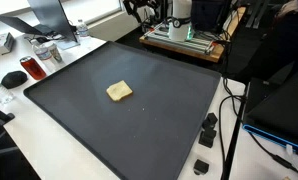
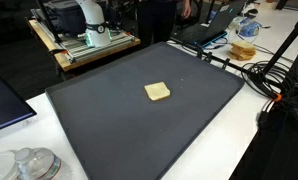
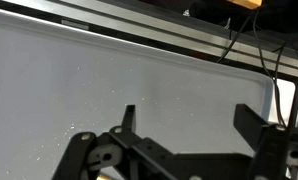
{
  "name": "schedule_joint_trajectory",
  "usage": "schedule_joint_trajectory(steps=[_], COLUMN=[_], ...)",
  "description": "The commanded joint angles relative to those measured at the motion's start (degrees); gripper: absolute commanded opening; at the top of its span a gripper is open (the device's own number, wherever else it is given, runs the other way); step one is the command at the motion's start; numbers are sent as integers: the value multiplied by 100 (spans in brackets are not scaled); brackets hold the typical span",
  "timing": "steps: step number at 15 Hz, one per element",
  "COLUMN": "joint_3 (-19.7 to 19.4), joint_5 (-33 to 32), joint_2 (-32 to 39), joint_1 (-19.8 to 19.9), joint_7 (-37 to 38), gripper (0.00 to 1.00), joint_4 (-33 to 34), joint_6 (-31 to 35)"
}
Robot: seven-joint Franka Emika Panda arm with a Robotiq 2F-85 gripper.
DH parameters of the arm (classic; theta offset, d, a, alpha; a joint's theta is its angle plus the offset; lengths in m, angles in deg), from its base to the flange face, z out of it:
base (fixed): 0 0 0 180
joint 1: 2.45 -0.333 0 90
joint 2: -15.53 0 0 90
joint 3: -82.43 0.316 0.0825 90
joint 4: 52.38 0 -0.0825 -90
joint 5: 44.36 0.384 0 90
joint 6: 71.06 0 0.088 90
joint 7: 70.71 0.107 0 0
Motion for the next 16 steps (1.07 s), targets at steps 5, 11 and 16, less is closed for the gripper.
schedule_joint_trajectory(steps=[5, 11, 16], joint_3=[124, 124, 423], joint_5=[25, 25, 639], joint_2=[6, 7, -338], joint_1=[128, 128, -252], joint_7=[-22, -22, -887], gripper=[100, 100, 100], joint_4=[11, 11, -373], joint_6=[-17, -17, -101])
